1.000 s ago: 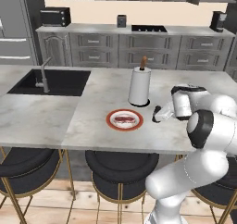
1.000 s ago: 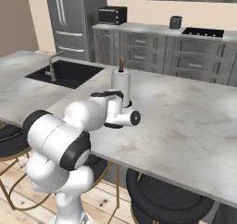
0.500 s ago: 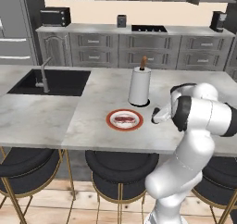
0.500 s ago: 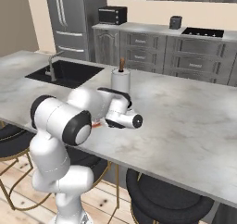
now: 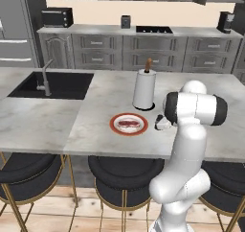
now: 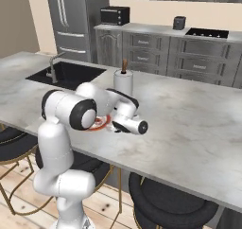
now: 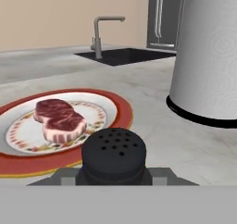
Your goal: Retrieve the shaker from the cabinet and place it next the steak on a plate on the dining table.
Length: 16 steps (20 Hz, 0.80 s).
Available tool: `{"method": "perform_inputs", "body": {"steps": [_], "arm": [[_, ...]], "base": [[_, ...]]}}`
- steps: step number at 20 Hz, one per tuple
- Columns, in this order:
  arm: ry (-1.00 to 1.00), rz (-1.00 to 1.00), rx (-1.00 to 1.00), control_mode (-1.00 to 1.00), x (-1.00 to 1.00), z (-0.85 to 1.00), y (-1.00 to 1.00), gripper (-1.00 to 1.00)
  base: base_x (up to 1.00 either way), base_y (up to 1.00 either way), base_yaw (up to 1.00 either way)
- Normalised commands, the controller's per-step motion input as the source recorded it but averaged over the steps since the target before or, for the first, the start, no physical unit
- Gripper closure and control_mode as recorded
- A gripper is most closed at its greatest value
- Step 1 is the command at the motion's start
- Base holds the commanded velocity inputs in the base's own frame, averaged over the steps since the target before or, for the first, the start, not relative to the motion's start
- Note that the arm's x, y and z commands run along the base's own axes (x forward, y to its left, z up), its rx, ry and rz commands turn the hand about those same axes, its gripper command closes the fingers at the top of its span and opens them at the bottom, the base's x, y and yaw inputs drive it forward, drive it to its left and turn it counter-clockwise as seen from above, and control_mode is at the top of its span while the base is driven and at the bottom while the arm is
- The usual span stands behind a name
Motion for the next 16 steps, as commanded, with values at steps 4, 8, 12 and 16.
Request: {"method": "perform_inputs", "body": {"steps": [4, 8, 12, 16], "arm": [[0.0, 0.0, 0.0, -1.0, 0.36, -0.34, 0.0, 1.0], [0.0, 0.0, 0.0, -1.0, 0.35, -0.33, 0.0, 1.0], [0.0, 0.0, 0.0, -1.0, 0.21, -0.29, 0.0, 1.0], [0.0, 0.0, 0.0, -1.0, 0.03, -0.22, 0.0, -1.0]], "base": [[0.0, 0.0, 0.0], [0.0, 0.0, 0.0], [0.0, 0.0, 0.0], [0.0, 0.0, 0.0]]}}
